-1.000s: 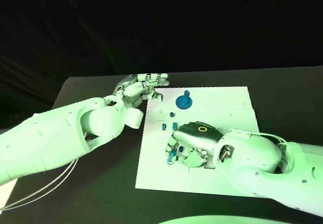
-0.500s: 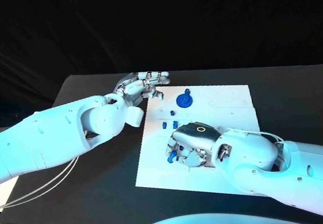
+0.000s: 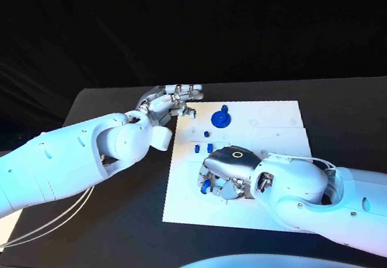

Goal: Assemble the parts on the task board

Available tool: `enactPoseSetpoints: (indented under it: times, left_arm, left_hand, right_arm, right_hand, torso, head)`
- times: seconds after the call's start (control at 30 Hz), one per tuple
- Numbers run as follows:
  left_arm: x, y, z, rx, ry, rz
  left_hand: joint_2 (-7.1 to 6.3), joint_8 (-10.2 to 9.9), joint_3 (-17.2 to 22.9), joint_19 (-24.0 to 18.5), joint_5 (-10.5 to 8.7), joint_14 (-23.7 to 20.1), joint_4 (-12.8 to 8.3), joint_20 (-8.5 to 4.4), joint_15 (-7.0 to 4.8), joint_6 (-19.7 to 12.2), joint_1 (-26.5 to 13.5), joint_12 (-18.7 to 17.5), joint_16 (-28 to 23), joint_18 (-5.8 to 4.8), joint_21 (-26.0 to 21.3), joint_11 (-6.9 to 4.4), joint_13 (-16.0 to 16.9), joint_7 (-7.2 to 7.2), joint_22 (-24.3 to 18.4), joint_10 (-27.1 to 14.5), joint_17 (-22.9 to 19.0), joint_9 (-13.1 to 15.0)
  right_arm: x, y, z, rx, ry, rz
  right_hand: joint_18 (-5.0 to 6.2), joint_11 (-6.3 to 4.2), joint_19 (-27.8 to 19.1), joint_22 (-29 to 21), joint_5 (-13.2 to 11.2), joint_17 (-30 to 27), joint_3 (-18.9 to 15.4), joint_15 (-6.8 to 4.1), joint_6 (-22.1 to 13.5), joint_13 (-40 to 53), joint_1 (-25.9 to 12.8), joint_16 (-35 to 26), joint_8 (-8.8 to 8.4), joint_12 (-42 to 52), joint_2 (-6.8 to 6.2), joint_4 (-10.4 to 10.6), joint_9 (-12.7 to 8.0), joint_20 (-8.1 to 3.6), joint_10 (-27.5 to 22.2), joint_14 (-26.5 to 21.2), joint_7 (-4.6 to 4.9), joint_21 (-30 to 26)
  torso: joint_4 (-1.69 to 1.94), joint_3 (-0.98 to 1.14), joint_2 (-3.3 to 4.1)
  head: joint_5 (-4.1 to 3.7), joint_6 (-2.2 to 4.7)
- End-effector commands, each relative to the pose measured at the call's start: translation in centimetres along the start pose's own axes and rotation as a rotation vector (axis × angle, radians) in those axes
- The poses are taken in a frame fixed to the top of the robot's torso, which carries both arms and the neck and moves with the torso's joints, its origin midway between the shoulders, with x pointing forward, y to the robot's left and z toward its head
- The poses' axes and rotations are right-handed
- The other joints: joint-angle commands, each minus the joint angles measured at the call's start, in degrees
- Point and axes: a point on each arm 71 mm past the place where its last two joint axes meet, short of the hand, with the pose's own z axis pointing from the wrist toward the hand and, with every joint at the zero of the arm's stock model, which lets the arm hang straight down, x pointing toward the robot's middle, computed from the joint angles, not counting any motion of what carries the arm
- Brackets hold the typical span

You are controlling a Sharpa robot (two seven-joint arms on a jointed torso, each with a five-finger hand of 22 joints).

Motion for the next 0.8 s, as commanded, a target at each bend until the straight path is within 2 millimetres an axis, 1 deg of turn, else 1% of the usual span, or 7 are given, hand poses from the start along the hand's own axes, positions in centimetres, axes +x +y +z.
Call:
enactPoseSetpoints:
  times: [0.03, 0.13, 0.23, 0.3, 0.47, 0.7, 0.8]
  left_arm:
    - [0.3, -0.1, 0.0, 0.006, 0.023, -0.004]
    - [0.3, -0.1, 0.0, 0.005, 0.021, -0.004]
    - [0.3, -0.1, 0.0, 0.005, 0.020, -0.003]
    - [0.2, -0.1, 0.0, 0.005, 0.020, -0.003]
    - [0.2, -0.1, -0.1, 0.004, 0.019, -0.003]
    - [0.0, -0.1, -0.1, 0.003, 0.016, -0.002]
    - [0.0, -0.1, -0.2, 0.002, 0.014, -0.002]
  left_hand:
    - [0.56, 0.22, -0.37, 0.00, 0.32, -0.55, 0.05, 0.32, 0.03, -0.47, -0.21, 0.34, -0.17, 0.63, -0.20, -0.02, -0.06, -0.03, -0.07, -0.39, -0.05, -0.04]
    - [0.57, 0.23, -0.40, 0.00, 0.32, -0.55, 0.05, 0.32, 0.03, -0.48, -0.22, 0.36, -0.17, 0.63, -0.20, -0.02, -0.06, -0.02, -0.08, -0.41, -0.07, -0.04]
    - [0.60, 0.27, -0.44, 0.01, 0.32, -0.57, 0.07, 0.33, 0.04, -0.49, -0.24, 0.42, -0.16, 0.63, -0.22, -0.01, -0.06, -0.02, -0.09, -0.43, -0.10, -0.03]
    - [0.60, 0.27, -0.44, 0.01, 0.32, -0.57, 0.07, 0.33, 0.04, -0.49, -0.24, 0.42, -0.16, 0.63, -0.22, -0.01, -0.06, -0.02, -0.09, -0.43, -0.10, -0.03]
    - [0.60, 0.27, -0.44, 0.01, 0.32, -0.57, 0.07, 0.33, 0.04, -0.49, -0.24, 0.42, -0.16, 0.63, -0.22, -0.01, -0.06, -0.02, -0.09, -0.43, -0.10, -0.03]
    - [0.60, 0.27, -0.44, 0.01, 0.32, -0.57, 0.07, 0.33, 0.04, -0.49, -0.24, 0.42, -0.16, 0.63, -0.22, -0.01, -0.06, -0.02, -0.09, -0.43, -0.10, -0.03]
    - [0.60, 0.27, -0.44, 0.01, 0.32, -0.57, 0.07, 0.33, 0.04, -0.49, -0.24, 0.42, -0.16, 0.63, -0.22, -0.01, -0.06, -0.02, -0.09, -0.43, -0.10, -0.03]
  right_arm:
    - [0.5, 0.1, 0.1, 0.005, 0.039, -0.051]
    - [0.7, 0.0, 0.1, 0.009, 0.052, -0.055]
    - [0.7, -0.2, 0.1, 0.011, 0.049, -0.051]
    - [0.6, -0.2, 0.0, 0.007, 0.039, -0.044]
    - [0.3, -0.1, -0.1, -0.010, -0.011, -0.019]
    - [-0.6, 0.0, -0.9, -0.041, -0.117, 0.020]
    - [-1.3, -0.4, -1.7, -0.039, -0.175, 0.042]
  right_hand:
    - [-0.30, -2.29, -0.42, 1.25, 0.41, -0.32, 0.56, 0.56, -0.86, -0.12, -0.56, -0.14, -0.73, -0.87, -0.19, -0.24, -0.02, 0.37, 2.09, 1.53, 0.35, -0.44]
    - [-0.04, -1.31, -1.37, 0.17, 2.38, -1.22, -0.33, 1.42, -3.59, -0.53, -3.08, -0.68, -2.24, -2.45, -1.82, 0.52, -0.50, 1.00, -0.69, 1.27, 1.14, -1.29]
    - [0.69, -0.19, -3.72, -2.79, 1.98, -3.83, -2.34, 2.53, -7.15, -0.66, -5.59, -2.48, -2.35, -3.14, -3.69, 1.52, -1.28, 1.95, -5.79, 0.47, 2.19, -3.63]
    - [1.32, 0.50, -5.52, -5.16, 1.31, -5.39, -5.09, 2.94, -10.46, -0.59, -6.73, -3.58, -2.32, -2.99, -4.65, 1.96, -2.09, 2.58, -10.17, 0.04, 2.43, -5.60]
    - [2.00, 1.33, -7.30, -8.14, 1.23, -7.86, -10.64, 3.47, -13.20, -0.41, -6.38, -5.29, -2.17, -2.08, -3.99, 2.59, -2.89, 3.24, -15.08, -0.46, 2.22, -8.20]
    - [1.95, 0.66, -6.63, -8.08, 2.29, -9.23, -13.13, 3.04, -11.80, -0.19, -5.15, -6.21, -1.86, 0.71, -2.40, 2.75, -2.75, 2.90, -13.38, -0.55, 2.21, -8.21]
    - [1.92, 0.39, -6.42, -8.05, 2.99, -9.56, -13.72, 2.80, -11.22, -0.17, -4.68, -6.44, -1.82, 1.79, -1.97, 2.73, -2.72, 2.69, -12.37, -0.51, 2.18, -8.21]
  torso:
    - [0.00, -0.01, -0.02]
    - [-0.01, -0.03, -0.04]
    - [-0.03, -0.02, -0.04]
    - [-0.02, -0.01, -0.03]
    - [0.00, 0.03, -0.03]
    - [-0.18, 0.05, -0.08]
    - [-0.30, 0.01, -0.14]
  head:
    - [-0.06, 0.00]
    - [-0.08, 0.01]
    - [-0.10, 0.04]
    - [-0.12, 0.09]
    - [-0.16, 0.17]
    - [-0.58, 0.52]
    - [-1.26, 0.96]
